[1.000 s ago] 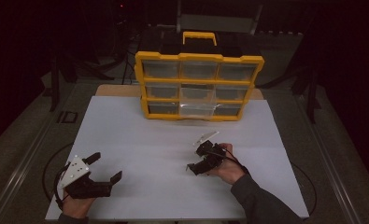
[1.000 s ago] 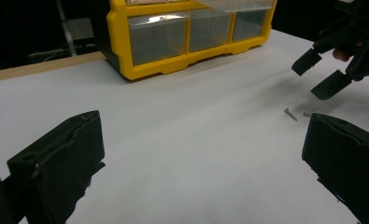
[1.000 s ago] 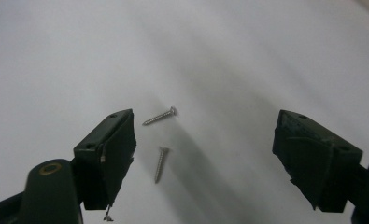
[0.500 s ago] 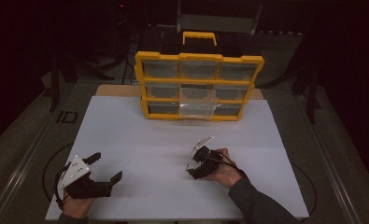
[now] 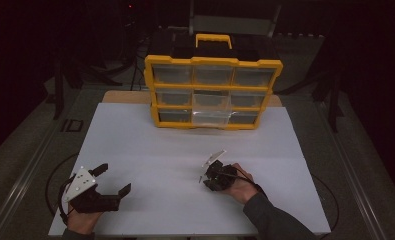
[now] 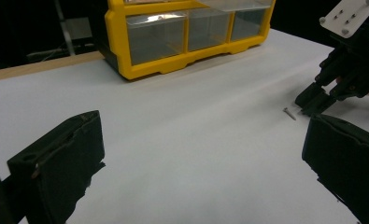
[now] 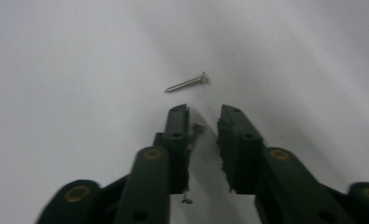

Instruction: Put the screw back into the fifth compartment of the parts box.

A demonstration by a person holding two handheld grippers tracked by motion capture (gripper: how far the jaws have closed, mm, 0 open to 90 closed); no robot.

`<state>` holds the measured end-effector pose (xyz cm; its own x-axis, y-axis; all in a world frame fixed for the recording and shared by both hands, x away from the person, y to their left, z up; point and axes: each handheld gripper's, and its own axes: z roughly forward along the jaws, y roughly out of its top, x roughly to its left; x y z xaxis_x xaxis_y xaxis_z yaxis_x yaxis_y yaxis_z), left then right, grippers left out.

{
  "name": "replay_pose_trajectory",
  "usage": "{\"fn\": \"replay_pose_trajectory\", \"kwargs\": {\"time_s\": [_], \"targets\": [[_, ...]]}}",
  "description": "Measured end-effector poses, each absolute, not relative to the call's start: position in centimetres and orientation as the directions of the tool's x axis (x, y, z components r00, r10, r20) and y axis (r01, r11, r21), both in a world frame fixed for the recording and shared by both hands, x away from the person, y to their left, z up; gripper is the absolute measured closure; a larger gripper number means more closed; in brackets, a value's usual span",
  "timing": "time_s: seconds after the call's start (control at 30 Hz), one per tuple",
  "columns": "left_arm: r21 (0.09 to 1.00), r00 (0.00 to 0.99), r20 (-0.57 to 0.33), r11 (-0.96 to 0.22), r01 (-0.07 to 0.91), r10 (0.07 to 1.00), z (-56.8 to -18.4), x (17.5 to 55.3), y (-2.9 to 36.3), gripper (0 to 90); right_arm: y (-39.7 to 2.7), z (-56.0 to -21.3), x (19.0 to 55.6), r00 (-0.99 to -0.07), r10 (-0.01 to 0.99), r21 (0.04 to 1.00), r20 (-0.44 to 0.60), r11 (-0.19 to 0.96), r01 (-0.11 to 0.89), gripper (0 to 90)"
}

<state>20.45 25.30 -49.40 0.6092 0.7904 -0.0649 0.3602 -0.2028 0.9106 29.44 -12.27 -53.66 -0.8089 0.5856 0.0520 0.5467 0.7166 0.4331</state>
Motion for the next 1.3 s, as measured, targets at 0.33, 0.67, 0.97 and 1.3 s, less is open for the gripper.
{"fn": "replay_pose_trajectory", "kwargs": {"time_s": [0.33, 0.67, 0.97, 1.3], "targets": [[0.91, 0.61, -0.065, -0.203, 0.361, 0.79, -49.4, 20.4, 25.2, 0.0, -11.8, -53.5, 29.3, -0.828, 0.56, 0.402, 0.037, 0.75, 0.525, 87.5], [0.91, 0.61, -0.065, -0.204, 0.361, 0.79, -49.4, 20.5, 25.3, 0.0, -12.0, -53.4, 29.6, -0.824, 0.563, 0.397, 0.057, 0.745, 0.536, 87.6], [0.911, 0.608, -0.066, -0.201, 0.359, 0.791, -49.4, 20.4, 25.3, 0.0, -12.1, -53.3, 29.8, -0.817, 0.571, 0.403, 0.075, 0.732, 0.549, 87.5], [0.912, 0.609, -0.066, -0.2, 0.358, 0.79, -49.3, 20.4, 25.3, 0.0, -12.3, -52.1, 30.0, -0.814, 0.574, 0.425, 0.084, 0.718, 0.551, 87.5]]}}
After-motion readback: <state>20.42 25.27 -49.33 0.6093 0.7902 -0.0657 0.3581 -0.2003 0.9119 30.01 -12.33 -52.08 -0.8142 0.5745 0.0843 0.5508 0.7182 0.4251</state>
